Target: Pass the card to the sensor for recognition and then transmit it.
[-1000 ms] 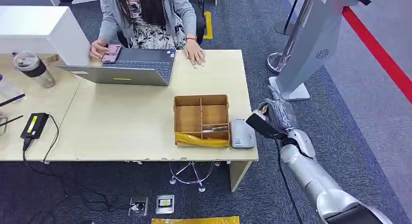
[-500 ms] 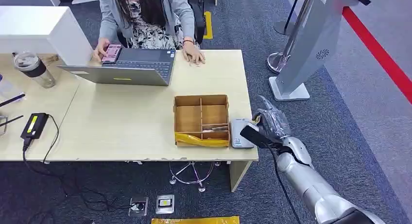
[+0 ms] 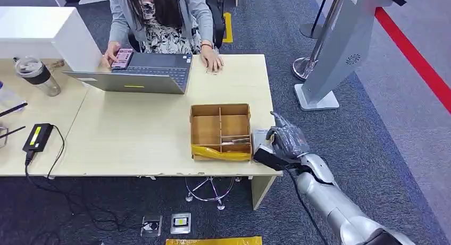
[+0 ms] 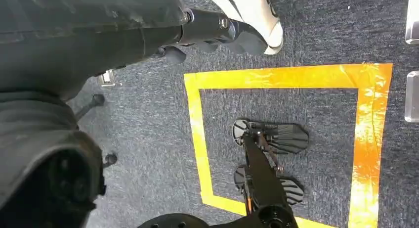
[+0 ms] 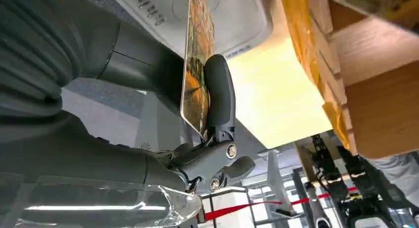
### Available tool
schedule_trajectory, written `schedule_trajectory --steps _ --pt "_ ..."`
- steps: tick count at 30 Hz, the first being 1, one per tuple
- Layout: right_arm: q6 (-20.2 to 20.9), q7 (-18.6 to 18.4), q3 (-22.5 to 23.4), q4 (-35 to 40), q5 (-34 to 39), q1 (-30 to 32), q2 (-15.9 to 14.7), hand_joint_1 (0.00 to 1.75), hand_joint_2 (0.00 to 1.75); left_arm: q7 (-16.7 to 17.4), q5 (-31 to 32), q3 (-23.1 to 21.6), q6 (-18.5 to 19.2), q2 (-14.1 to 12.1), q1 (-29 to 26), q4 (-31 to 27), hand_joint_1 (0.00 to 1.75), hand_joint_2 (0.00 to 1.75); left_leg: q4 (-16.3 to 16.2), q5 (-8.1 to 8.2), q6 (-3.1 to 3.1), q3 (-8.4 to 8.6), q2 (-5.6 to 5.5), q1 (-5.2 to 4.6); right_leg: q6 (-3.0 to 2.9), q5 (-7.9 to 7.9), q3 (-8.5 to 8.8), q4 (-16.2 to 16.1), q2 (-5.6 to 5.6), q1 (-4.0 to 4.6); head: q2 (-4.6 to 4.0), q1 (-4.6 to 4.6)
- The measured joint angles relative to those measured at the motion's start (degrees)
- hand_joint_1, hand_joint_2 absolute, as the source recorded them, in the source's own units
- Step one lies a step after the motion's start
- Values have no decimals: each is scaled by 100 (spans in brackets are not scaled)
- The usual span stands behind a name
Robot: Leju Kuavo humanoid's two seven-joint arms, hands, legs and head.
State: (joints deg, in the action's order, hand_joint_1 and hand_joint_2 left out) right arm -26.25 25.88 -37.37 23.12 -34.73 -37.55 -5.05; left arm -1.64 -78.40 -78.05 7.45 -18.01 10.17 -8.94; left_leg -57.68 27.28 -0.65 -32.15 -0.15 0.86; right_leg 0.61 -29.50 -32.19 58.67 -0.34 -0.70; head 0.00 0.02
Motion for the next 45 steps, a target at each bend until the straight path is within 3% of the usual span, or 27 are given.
schedule_trajectory --steps 23,32,45 --pt "-9 -105 -284 0 278 -42 -109 175 175 0 18 -33 -4 2 -4 0 0 0 0 0 0 1 2 0 0 1 1 0 1 0 0 2" --pt "-339 22 -440 0 116 -126 -192 175 175 -142 118 -39 -76 0 -4 0 0 0 0 0 0 1 2 0 0 1 1 0 2 0 0 2" --pt "-258 -179 -619 234 -37 -1278 -221 175 175 -173 192 -127 -2 0 19 0 0 0 -1 -4 -4 2 4 0 -4 5 0 2 3 0 0 2"
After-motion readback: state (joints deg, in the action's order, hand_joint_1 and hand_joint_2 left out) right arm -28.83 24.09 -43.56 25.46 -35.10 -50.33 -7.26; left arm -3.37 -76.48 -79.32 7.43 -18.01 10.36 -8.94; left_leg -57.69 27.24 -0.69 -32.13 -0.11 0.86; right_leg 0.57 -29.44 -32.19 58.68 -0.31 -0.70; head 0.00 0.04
